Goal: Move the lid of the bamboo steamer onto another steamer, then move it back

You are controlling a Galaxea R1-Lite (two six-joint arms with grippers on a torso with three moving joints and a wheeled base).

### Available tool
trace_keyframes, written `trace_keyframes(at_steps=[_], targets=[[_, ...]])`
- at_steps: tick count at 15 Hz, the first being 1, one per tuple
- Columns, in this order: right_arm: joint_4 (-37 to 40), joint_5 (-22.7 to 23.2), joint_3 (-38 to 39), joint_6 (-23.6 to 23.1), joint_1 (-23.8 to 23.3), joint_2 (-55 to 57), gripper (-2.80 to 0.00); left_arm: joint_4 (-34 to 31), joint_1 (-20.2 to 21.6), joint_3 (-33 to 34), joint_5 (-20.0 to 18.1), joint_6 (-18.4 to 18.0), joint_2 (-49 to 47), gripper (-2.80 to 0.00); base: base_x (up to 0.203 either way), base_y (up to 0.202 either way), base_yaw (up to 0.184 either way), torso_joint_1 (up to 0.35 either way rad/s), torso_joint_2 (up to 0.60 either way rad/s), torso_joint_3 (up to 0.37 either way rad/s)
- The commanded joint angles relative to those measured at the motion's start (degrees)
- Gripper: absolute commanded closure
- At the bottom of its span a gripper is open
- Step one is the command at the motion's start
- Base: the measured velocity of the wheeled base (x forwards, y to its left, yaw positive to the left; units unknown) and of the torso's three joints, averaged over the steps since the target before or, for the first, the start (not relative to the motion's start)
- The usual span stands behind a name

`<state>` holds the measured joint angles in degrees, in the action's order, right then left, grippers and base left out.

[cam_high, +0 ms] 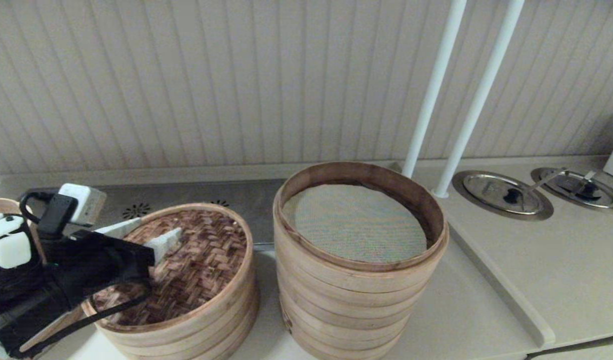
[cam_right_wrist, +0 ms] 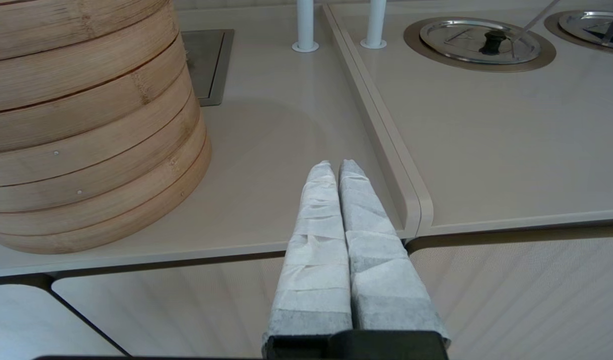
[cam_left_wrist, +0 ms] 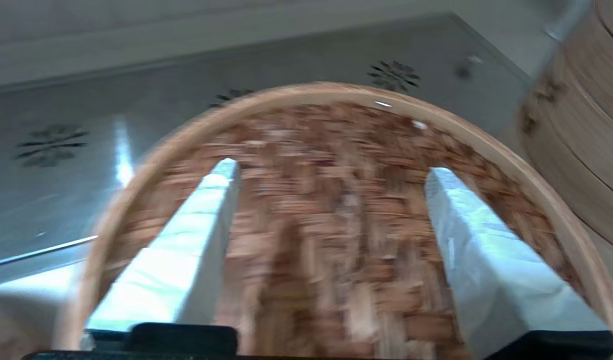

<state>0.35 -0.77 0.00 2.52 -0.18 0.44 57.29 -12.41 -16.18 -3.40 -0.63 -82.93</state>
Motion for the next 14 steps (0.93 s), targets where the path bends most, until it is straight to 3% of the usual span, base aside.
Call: trace_keyframes(at_steps=[1, 6, 11, 12, 14], targets=[[0.00, -0.02, 0.18, 0.03, 0.01, 0.00, 0.00, -1.92, 2.53, -0.22, 0.34, -0.04, 5.87, -2.80, 0.000, 0.000, 0.000, 0.000, 0.00, 0.000], [0.00, -0.02, 0.18, 0.03, 0.01, 0.03, 0.00, -10.79, 7.71, -1.39, 0.50, -0.05, 17.96, -2.80, 0.000, 0.000, 0.000, 0.000, 0.00, 0.000], [0.00, -0.02, 0.18, -0.06, 0.01, 0.00, 0.00, -33.31, 8.60, -6.30, 0.61, 0.77, 35.93, -2.80, 0.000, 0.000, 0.000, 0.000, 0.00, 0.000], [0.00, -0.02, 0.18, -0.03, 0.01, 0.00, 0.00, -36.57, 8.64, -6.81, 0.68, 0.94, 38.48, 0.00, 0.000, 0.000, 0.000, 0.000, 0.00, 0.000], [0.00, -0.02, 0.18, -0.06, 0.01, 0.00, 0.00, -42.81, 8.65, -7.00, 1.07, 1.10, 44.93, 0.00, 0.000, 0.000, 0.000, 0.000, 0.00, 0.000]])
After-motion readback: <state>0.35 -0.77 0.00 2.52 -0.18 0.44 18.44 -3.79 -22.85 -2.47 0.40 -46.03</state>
